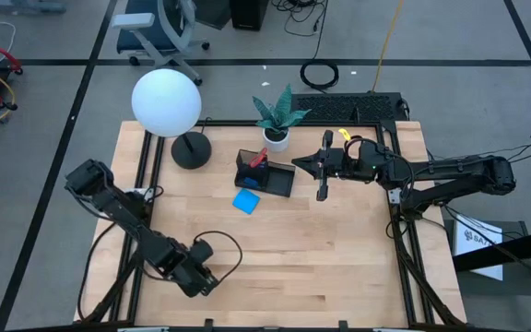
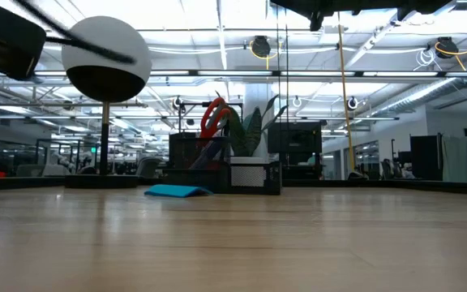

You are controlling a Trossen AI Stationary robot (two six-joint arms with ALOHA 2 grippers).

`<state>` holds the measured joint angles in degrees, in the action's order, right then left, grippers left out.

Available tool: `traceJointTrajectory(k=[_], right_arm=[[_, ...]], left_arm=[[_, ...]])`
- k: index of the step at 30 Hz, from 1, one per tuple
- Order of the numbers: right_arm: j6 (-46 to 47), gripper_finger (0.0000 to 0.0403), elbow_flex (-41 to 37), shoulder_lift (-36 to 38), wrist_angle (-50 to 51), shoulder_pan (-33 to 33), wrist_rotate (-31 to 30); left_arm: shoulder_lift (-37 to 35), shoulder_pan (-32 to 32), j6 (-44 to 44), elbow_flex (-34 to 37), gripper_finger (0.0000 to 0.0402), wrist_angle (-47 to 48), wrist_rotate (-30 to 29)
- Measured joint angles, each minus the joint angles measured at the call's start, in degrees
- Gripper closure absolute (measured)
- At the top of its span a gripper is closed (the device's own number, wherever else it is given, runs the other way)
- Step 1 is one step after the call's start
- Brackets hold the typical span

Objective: Pick and place office supplies into organizer
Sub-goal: Put the blue binder clip into the desk organizer

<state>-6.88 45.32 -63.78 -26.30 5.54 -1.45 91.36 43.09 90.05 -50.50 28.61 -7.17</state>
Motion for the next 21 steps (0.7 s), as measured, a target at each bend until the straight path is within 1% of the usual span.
traceJointTrajectory(k=[2,5,8,12,14,21], right_arm=[[0.01,0.0403,0.0,-0.01,0.0,0.0,0.0],[0.01,0.0403,0.0,-0.01,0.0,0.0,0.0],[-0.01,0.0403,0.0,-0.01,0.0,0.0,0.0],[0.01,0.0403,-0.01,-0.01,0.0,0.0,0.0],[0.01,0.0403,-0.01,-0.01,0.0,0.0,0.0],[0.01,0.0403,-0.01,-0.01,0.0,0.0,0.0]], left_arm=[[2.22,0.0,0.68,-3.98,0.0247,7.95,0.16],[4.5,0.0,1.82,-7.84,0.0247,13.67,0.58],[5.66,-0.11,4.67,-8.56,0.0247,14.35,2.47],[7.41,-0.1,7.87,-8.59,0.0247,15.73,7.26],[8.08,0.16,8.76,-8.54,0.0247,17.25,8.54],[7.14,0.59,10.82,-8.55,0.0247,18.63,8.54]])
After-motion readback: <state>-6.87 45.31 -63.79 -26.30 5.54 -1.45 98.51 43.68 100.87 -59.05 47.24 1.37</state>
